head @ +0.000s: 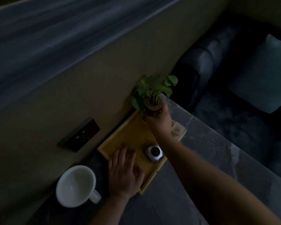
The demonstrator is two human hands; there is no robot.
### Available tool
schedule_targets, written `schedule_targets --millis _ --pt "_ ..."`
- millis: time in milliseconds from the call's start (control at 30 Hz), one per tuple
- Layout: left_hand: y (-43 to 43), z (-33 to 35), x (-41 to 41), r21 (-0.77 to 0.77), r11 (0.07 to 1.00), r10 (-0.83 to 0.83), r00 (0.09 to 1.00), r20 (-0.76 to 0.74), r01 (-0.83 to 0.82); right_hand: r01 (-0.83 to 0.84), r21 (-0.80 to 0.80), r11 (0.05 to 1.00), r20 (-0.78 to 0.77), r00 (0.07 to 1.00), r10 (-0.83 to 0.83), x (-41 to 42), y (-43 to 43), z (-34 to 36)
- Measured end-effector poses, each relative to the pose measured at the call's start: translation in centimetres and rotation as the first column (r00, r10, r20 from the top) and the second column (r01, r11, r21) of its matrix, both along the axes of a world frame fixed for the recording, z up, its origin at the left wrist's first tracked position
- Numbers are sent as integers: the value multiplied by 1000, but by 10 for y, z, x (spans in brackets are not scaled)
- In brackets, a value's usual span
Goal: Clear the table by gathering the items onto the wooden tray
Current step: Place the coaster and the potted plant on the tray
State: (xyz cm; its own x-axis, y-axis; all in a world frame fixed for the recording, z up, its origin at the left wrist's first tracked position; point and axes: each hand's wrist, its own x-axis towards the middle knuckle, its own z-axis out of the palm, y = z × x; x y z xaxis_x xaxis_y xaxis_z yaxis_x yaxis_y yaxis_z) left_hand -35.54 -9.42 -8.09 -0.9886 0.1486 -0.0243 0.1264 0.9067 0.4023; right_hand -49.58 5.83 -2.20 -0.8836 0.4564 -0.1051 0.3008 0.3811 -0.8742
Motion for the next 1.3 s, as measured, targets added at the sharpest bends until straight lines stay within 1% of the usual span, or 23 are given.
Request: schedule_targets --millis 100,233,367,433,500,700,800,933,1000,1100,1167,1300 --pt "0 -2 0 -23 1000 -2 1000 2 2 -5 -21 1000 11 1000 6 -1 -1 3" --pt "1 -2 -1 -57 998 -7 1000 15 8 -13 16 1000 1 1000 13 5 0 13" --pt "2 0 -1 -61 998 0 1000 18 1 -34 36 999 83 996 31 26 0 22" --pt "2 3 0 -74 997 -5 1000 31 8 -21 7 1000 99 995 20 43 0 30" --pt "2 7 -1 -81 996 -16 999 41 20 -17 -17 1000 78 997 18 64 2 39" --pt "5 20 -1 -138 990 -32 997 77 42 -109 -68 992 103 988 116 127 12 56" --pt "7 28 2 -142 988 -42 988 147 63 -71 -94 993 106 991 80 161 25 59" --pt "14 52 21 -131 988 -60 991 122 76 -4 -15 1000 110 994 6 216 48 57" --pt "21 63 35 -98 989 -103 991 82 111 26 17 1000 127 991 -28 243 60 55" --pt "40 79 60 -50 974 -219 975 25 220 64 77 995 156 985 -76 280 82 51" --pt "56 88 77 -19 954 -299 954 11 299 119 84 989 176 975 -132 305 96 49" --pt "91 99 111 -5 887 -461 887 19 461 246 84 966 194 946 -258 355 120 49"
